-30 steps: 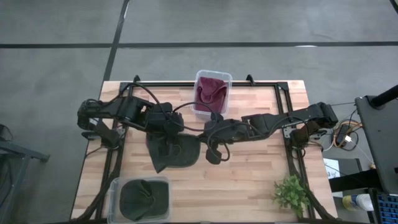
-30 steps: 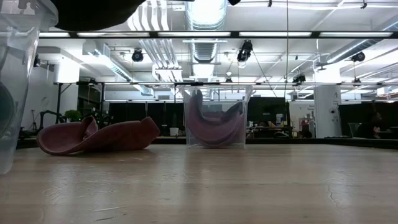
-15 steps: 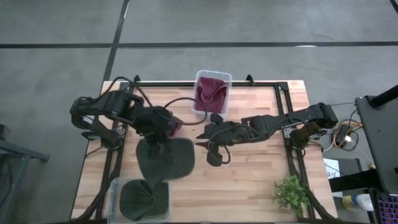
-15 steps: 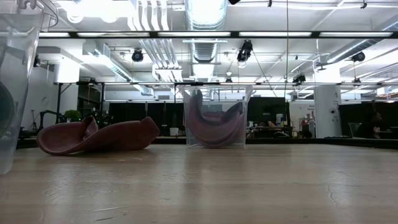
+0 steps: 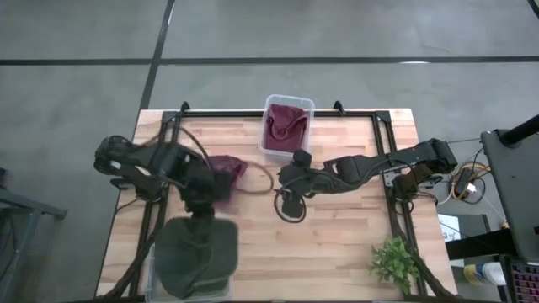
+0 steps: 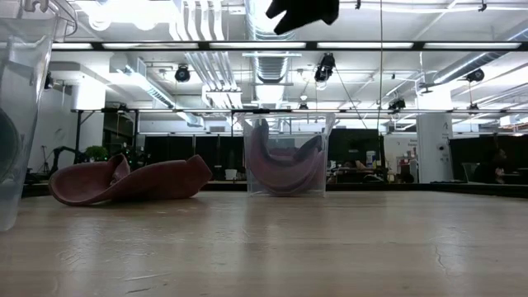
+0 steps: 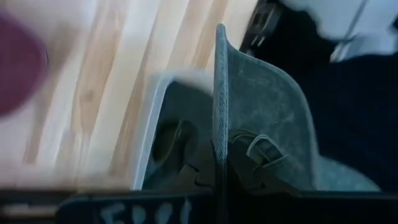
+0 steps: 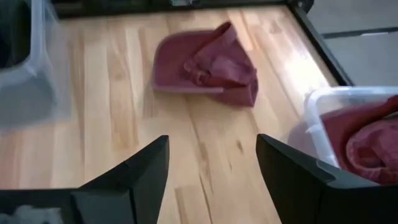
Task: Pick & Place hat
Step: Put the black cap into the bottom transparent bin, then put the red cap into the top transparent bin
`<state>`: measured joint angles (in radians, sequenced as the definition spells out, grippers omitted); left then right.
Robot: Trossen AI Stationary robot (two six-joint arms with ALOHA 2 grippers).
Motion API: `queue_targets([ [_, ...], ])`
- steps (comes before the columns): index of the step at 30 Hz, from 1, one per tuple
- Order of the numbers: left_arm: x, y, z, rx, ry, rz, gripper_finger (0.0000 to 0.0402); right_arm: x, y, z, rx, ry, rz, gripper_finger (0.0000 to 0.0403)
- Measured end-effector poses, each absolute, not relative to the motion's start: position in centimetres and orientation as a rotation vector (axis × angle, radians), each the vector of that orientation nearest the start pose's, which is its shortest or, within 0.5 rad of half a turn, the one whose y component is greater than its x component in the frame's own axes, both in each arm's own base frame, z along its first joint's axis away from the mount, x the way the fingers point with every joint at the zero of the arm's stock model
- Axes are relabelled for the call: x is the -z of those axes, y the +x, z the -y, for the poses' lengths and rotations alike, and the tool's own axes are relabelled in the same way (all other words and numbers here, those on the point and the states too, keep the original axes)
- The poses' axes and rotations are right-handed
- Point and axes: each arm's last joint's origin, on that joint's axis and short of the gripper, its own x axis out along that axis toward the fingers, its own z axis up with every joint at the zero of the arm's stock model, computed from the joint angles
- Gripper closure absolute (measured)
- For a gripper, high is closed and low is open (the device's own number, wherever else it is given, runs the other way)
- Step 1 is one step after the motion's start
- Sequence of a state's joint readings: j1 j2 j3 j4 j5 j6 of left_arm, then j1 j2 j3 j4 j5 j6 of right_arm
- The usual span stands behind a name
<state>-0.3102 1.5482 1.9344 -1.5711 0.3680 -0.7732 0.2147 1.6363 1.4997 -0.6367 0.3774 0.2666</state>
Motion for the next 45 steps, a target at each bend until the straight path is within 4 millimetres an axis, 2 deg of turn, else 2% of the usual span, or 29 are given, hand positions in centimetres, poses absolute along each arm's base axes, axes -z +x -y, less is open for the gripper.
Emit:
queue_targets([
  [8, -37.2, 23.0, 10.9, 0.037, -0.719, -1.646, 0.0398, -30.6, 34.7, -6.5, 0.263, 0.021, -0.771, 0.0162],
  [13, -35.0, 23.2, 11.1, 0.024, -0.717, -1.687, 0.0398, -30.3, 34.7, -6.5, 0.263, 0.027, -0.766, 0.0168],
  [21, -32.6, 24.1, 11.5, 0.107, -0.695, -1.653, 0.0398, -30.3, 34.9, -6.5, 0.262, 0.035, -0.750, 0.0166],
  [28, -30.9, 24.2, 11.6, 0.103, -0.689, -1.662, 0.0398, -30.4, 34.9, -6.6, 0.261, 0.037, -0.743, 0.0170],
  [32, -30.2, 24.3, 11.4, 0.067, -0.708, -1.665, 0.0384, -30.4, 34.9, -6.6, 0.261, 0.038, -0.742, 0.0168],
  [37, -29.6, 24.7, 11.0, 0.018, -0.763, -1.652, 0.0357, -30.4, 34.9, -6.6, 0.260, 0.038, -0.740, 0.0167],
  [41, -29.4, 25.5, 11.3, 0.076, -0.781, -1.576, 0.0326, -30.1, 34.9, -6.6, 0.260, 0.037, -0.743, 0.0166],
  [45, -30.0, 25.6, 11.2, 0.119, -0.817, -1.585, 0.0292, -29.3, 34.8, -6.5, 0.261, 0.033, -0.756, 0.0165],
])
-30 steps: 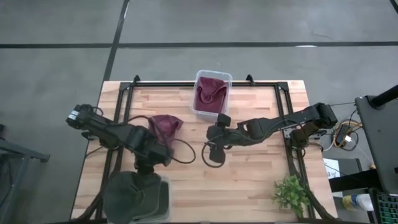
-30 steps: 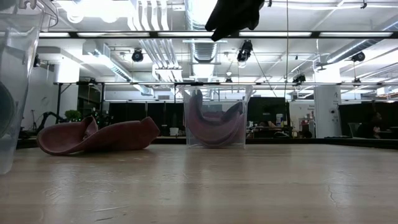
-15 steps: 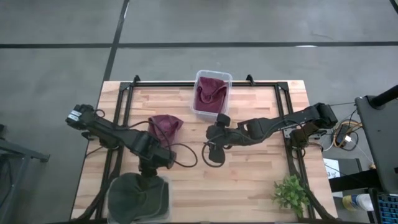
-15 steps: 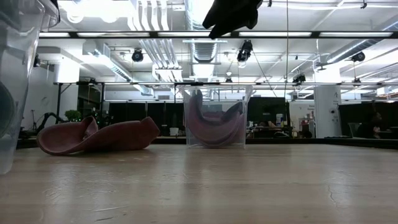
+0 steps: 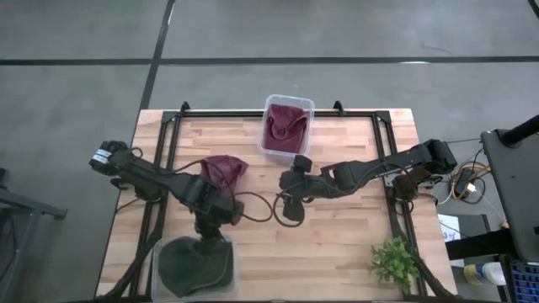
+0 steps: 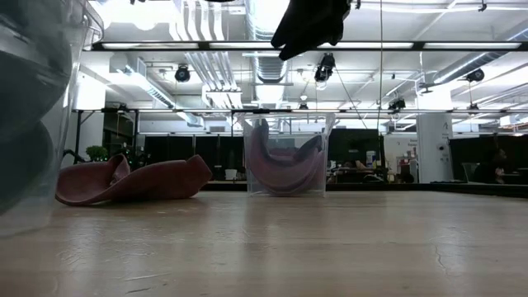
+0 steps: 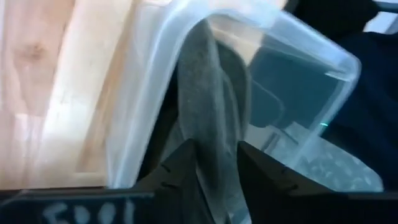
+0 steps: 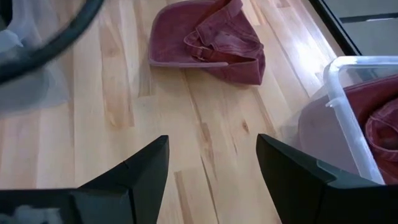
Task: Pick & Place hat
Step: Put the red cap into the top transparent bin
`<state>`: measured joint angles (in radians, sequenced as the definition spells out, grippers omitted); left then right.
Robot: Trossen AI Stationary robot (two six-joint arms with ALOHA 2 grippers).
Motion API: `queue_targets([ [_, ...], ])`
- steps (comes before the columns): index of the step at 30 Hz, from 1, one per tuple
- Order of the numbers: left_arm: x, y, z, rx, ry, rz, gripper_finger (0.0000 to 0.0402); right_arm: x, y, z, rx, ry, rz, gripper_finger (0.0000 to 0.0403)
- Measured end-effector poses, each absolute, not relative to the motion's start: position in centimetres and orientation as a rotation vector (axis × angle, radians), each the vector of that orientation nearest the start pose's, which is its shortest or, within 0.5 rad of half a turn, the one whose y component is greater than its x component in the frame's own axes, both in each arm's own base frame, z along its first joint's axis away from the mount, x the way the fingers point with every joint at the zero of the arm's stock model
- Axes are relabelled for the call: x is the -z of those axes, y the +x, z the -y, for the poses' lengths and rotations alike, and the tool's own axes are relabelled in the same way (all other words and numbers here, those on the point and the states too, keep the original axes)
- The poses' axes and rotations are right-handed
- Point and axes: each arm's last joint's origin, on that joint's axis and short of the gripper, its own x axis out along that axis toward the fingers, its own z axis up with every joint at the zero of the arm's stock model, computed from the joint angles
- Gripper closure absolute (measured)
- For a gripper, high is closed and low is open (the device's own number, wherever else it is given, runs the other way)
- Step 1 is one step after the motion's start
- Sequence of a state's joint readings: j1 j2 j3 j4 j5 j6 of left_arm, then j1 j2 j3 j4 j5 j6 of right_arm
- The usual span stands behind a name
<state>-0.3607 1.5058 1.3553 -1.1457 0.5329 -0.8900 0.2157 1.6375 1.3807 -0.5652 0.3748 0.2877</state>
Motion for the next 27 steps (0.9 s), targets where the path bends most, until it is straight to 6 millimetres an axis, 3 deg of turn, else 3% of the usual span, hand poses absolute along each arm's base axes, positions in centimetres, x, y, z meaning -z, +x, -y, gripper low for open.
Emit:
queue_targets([
  [10, -33.8, 24.9, 10.6, 0.174, -0.849, -1.551, 0.0262, -27.7, 34.9, -6.6, 0.242, 0.050, -0.744, 0.0165],
  [18, -37.6, 24.0, 9.7, 0.241, -0.659, -1.339, 0.0262, -25.8, 35.3, -7.2, 0.154, 0.170, -0.625, 0.0172],
  [27, -38.0, 23.3, 9.1, 0.235, -0.528, -1.288, 0.0262, -23.0, 35.1, -7.1, 0.114, 0.444, -0.381, 0.0177],
])
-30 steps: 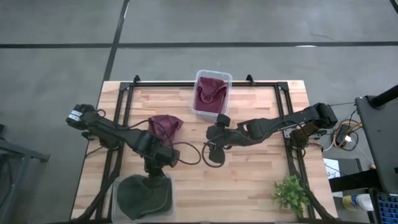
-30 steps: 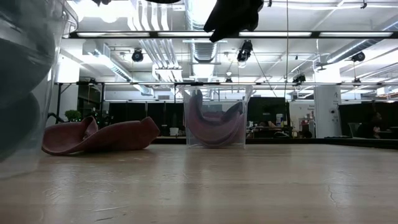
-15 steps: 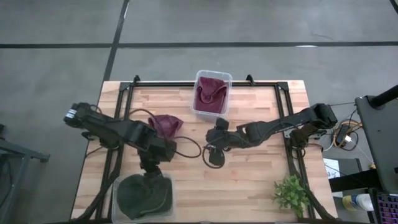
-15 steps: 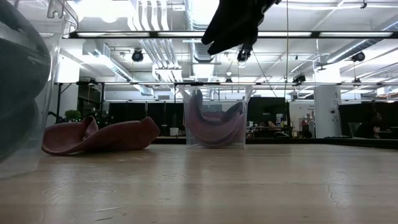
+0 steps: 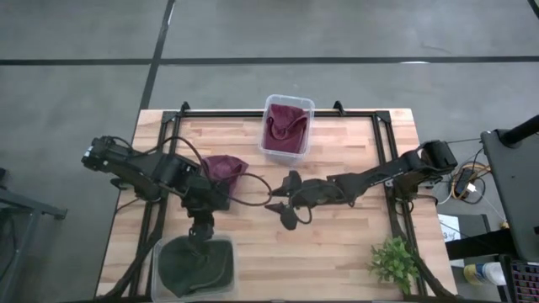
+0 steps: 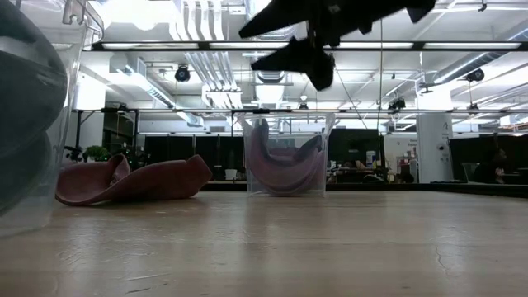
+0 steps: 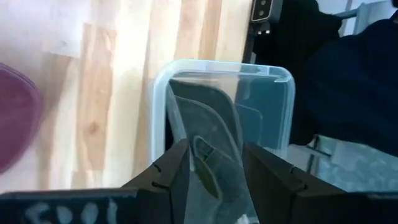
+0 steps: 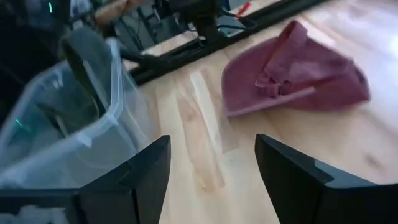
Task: Pick & Place hat
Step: Put the red cap into the top transparent bin
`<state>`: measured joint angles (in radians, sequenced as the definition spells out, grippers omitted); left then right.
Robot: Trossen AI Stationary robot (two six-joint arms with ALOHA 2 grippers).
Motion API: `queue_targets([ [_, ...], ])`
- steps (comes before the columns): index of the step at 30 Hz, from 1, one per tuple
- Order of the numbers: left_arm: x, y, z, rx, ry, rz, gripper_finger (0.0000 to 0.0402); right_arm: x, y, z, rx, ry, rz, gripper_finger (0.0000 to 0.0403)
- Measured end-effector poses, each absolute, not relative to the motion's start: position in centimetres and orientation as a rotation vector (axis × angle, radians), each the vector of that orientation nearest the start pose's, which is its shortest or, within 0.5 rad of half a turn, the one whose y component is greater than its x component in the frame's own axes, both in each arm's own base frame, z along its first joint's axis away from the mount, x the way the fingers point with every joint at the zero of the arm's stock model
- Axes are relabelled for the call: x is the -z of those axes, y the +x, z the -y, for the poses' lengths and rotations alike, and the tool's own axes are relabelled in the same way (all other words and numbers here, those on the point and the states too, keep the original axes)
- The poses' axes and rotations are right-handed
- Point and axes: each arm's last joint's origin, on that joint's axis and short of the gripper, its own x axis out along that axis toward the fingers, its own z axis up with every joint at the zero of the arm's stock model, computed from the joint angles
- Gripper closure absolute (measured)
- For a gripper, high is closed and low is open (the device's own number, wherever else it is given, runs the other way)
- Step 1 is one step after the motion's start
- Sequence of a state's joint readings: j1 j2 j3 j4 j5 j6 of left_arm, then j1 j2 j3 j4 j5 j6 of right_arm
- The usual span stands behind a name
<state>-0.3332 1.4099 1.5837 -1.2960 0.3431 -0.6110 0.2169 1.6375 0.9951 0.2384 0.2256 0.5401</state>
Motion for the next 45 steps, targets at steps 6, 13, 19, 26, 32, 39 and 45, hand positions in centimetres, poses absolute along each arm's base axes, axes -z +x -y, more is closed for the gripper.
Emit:
queue_targets([
  [6, -37.9, 23.4, 8.4, 0.215, -0.391, -1.249, 0.0262, -21.3, 34.4, -6.5, 0.170, 0.599, -0.373, 0.0177],
  [13, -37.7, 24.3, 6.2, 0.064, -0.072, -1.149, 0.0262, -20.5, 33.9, -6.5, 0.185, 0.561, -0.399, 0.0179],
  [19, -37.1, 25.6, 3.8, 0.042, 0.109, -1.150, 0.0262, -20.2, 33.6, -7.4, 0.153, 0.504, -0.417, 0.0179],
  [26, -35.0, 28.1, 1.0, -0.050, 0.222, -1.236, 0.0262, -19.7, 33.3, -7.5, 0.138, 0.441, -0.437, 0.0179],
  [32, -32.3, 29.7, 0.5, -0.052, 0.446, -1.429, 0.0262, -18.9, 32.8, -7.4, 0.137, 0.398, -0.465, 0.0179],
  [39, -29.3, 32.2, 0.7, 0.000, 0.719, -1.555, 0.0262, -18.1, 32.3, -7.5, 0.137, 0.381, -0.492, 0.0179],
  [45, -27.1, 34.0, 1.0, -0.197, 0.401, -1.620, 0.0262, -17.4, 31.9, -7.6, 0.148, 0.418, -0.511, 0.0179],
])
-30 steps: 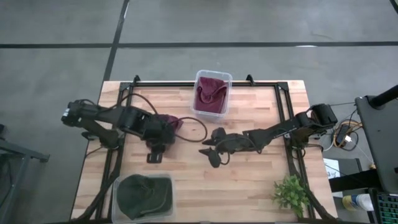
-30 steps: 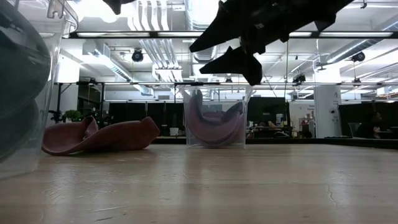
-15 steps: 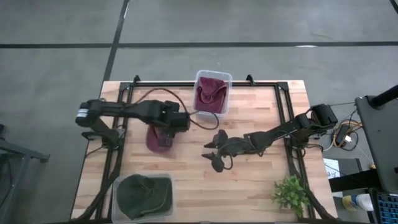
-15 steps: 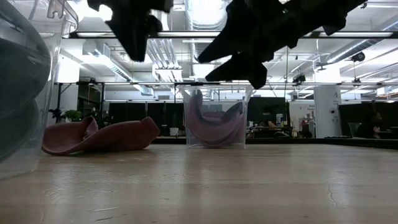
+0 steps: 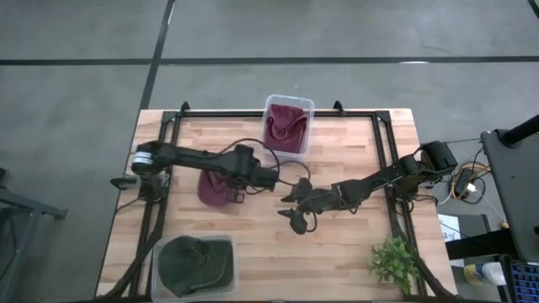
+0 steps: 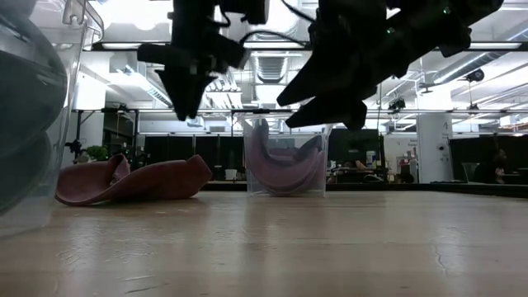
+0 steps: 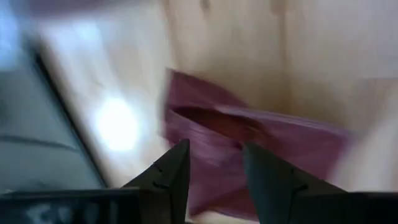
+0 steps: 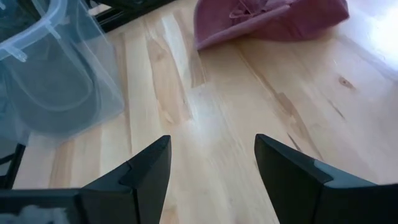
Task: Pick & Place hat
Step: Put the red cap into the top transparent bin
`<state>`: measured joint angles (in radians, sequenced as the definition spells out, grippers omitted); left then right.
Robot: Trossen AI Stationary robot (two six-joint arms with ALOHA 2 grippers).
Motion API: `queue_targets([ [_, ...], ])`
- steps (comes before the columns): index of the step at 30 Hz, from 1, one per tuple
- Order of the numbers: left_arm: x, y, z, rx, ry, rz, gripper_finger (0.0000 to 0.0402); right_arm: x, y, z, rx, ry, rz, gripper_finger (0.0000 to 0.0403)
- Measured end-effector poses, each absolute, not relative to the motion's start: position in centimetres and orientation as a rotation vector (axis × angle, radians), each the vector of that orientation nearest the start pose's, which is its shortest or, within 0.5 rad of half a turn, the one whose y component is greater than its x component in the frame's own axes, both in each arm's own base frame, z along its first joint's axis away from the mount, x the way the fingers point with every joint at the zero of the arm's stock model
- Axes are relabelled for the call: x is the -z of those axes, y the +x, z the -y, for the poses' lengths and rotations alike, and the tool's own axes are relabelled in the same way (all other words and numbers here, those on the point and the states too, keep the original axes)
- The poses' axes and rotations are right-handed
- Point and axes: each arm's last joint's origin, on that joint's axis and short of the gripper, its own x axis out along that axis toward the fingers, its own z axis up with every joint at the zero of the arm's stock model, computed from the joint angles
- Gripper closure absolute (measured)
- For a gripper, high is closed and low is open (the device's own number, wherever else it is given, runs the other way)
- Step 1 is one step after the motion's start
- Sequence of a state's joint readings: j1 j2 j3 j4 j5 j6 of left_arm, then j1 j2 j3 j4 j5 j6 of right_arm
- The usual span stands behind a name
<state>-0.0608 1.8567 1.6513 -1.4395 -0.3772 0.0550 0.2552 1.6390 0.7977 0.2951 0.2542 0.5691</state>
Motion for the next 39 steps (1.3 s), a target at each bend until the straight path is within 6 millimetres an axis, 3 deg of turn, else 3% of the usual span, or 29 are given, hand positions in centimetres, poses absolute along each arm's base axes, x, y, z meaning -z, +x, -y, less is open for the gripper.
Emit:
queue_targets([
  [6, -25.4, 34.4, 1.3, -0.448, -0.014, -1.636, 0.0262, -17.2, 31.7, -7.8, 0.140, 0.398, -0.518, 0.0179],
  [16, -23.6, 35.5, 0.6, -0.622, -0.296, -1.617, 0.0262, -17.2, 31.6, -8.1, 0.122, 0.361, -0.522, 0.0179],
  [26, -22.9, 35.7, -0.2, -0.716, -0.352, -1.606, 0.0262, -17.2, 31.5, -8.6, 0.107, 0.348, -0.524, 0.0179],
  [39, -20.3, 34.7, -0.1, -0.746, -0.346, -1.658, 0.0262, -17.2, 31.5, -8.6, 0.110, 0.348, -0.523, 0.0179],
])
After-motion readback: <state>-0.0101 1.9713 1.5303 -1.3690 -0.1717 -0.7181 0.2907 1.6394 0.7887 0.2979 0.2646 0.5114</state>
